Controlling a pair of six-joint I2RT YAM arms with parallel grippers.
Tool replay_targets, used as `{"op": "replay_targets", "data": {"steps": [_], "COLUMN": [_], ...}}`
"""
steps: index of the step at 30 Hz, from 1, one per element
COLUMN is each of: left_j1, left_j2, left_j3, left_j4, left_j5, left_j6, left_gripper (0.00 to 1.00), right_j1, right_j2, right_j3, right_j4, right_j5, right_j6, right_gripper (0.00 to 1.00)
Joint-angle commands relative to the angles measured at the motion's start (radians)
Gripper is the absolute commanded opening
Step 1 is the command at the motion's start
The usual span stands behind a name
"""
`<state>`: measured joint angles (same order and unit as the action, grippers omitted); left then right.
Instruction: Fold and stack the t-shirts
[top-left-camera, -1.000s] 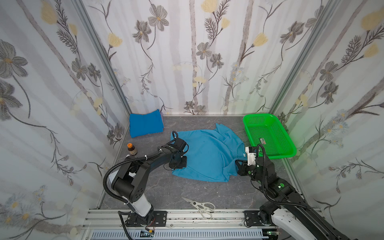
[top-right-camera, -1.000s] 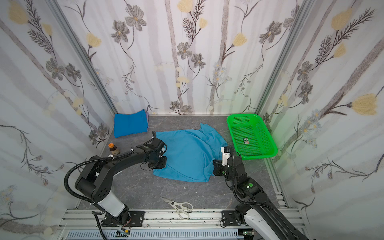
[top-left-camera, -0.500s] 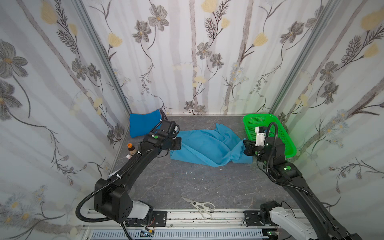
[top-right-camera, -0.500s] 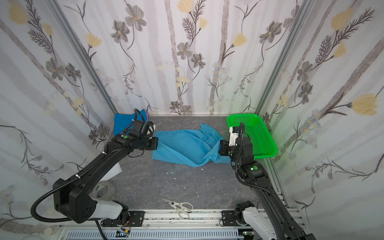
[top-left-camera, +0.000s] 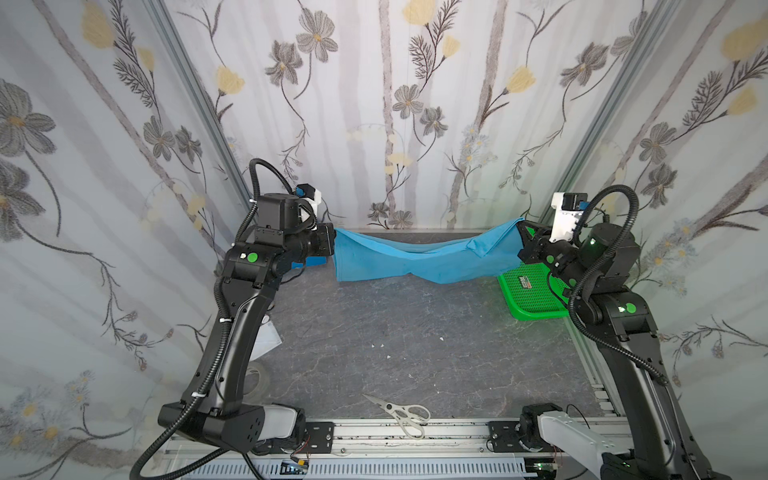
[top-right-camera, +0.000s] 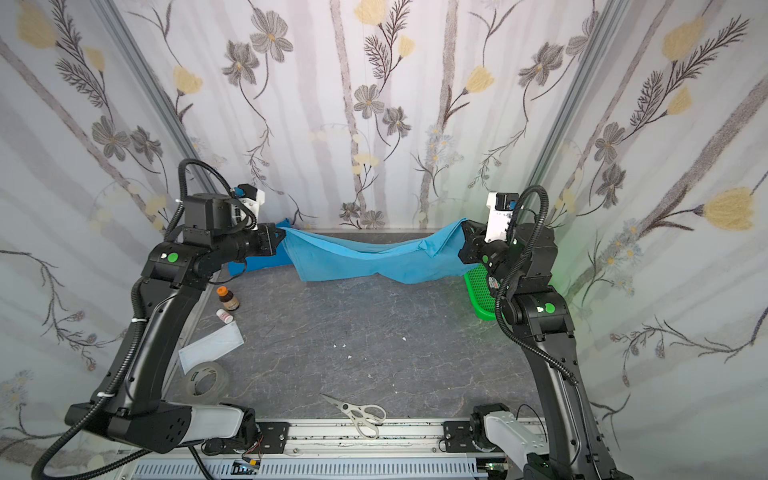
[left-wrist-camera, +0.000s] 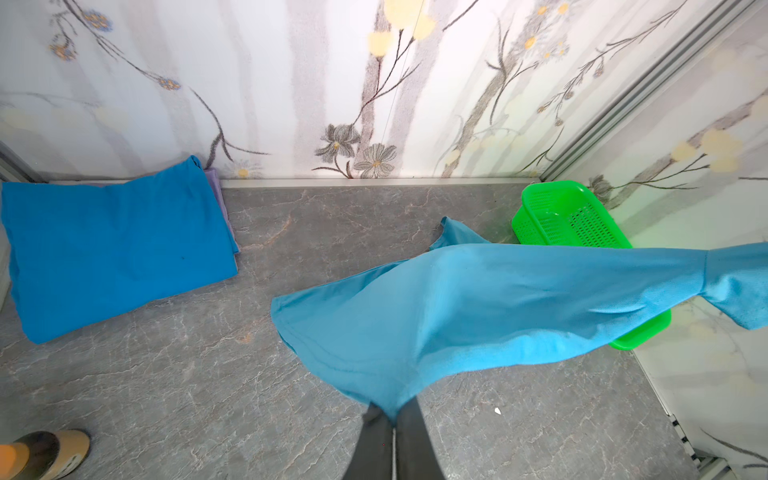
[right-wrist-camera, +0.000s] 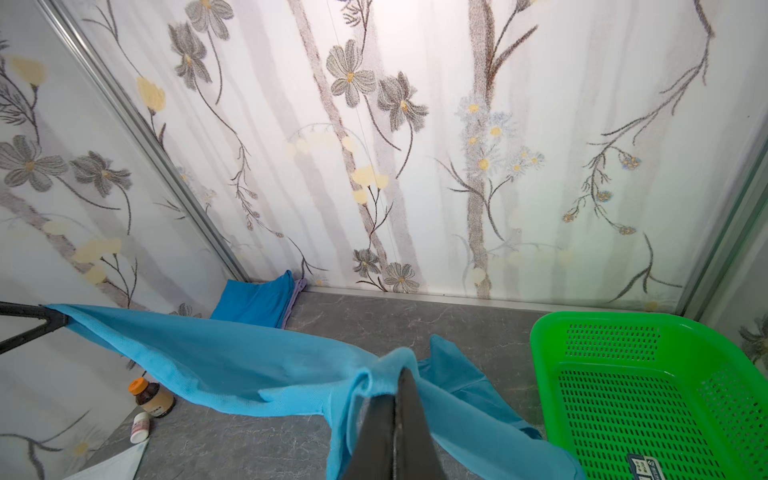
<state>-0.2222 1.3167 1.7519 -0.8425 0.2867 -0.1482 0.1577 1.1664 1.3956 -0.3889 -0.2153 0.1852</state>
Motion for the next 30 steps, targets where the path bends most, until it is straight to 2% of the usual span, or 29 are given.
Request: {"op": "replay_targets", "data": {"steps": [1,7,10,14,18,20,26,30], "left_j1": [0.012,0.019,0.018,0.018,0.019,0.025,0.084,0.113], "left_j2": [-0.083,-0.200,-0.237,-0.214,-0.117,-0.073,-0.010,0.104], "left_j3": [0.029,0.169,0.227,0.352,0.424,0.369,-0.064,-0.194], "left_j4": [-0.003,-0.055,-0.072,-0.119,-0.170,-0.159,0.108,0.223], "left_j5": [0.033,0.060,0.035,-0.012,-0.093,-0.111,-0.116,-0.100], "left_j6": [0.016,0.003,0.002,0.033,0.075,0.078,-0.021,-0.064], "left_gripper": [0.00,0.00,0.00,0.00,0.00,0.00,0.00,0.00], "right_j1": [0.002,0.003,0.003,0.003,0.000,-0.004,-0.007,-0.004], "right_j2": [-0.060,-0.255,-0.296,-0.244,-0.029,0.092,0.403,0.633], "right_j3": [0.034,0.073,0.143,0.259,0.425,0.462,0.414,0.401], "right_j4": [-0.050,-0.044,-0.059,-0.069,-0.177,-0.207,-0.139,-0.091], "right_j5": [-0.055,-0.164,-0.168,-0.130,-0.028,-0.028,-0.061,-0.085], "right_j6": [-0.065,-0.095,-0.081,-0.048,-0.031,-0.022,-0.015,-0.032], "right_gripper": [0.00,0.00,0.00,0.00,0.00,0.00,0.00,0.00]}}
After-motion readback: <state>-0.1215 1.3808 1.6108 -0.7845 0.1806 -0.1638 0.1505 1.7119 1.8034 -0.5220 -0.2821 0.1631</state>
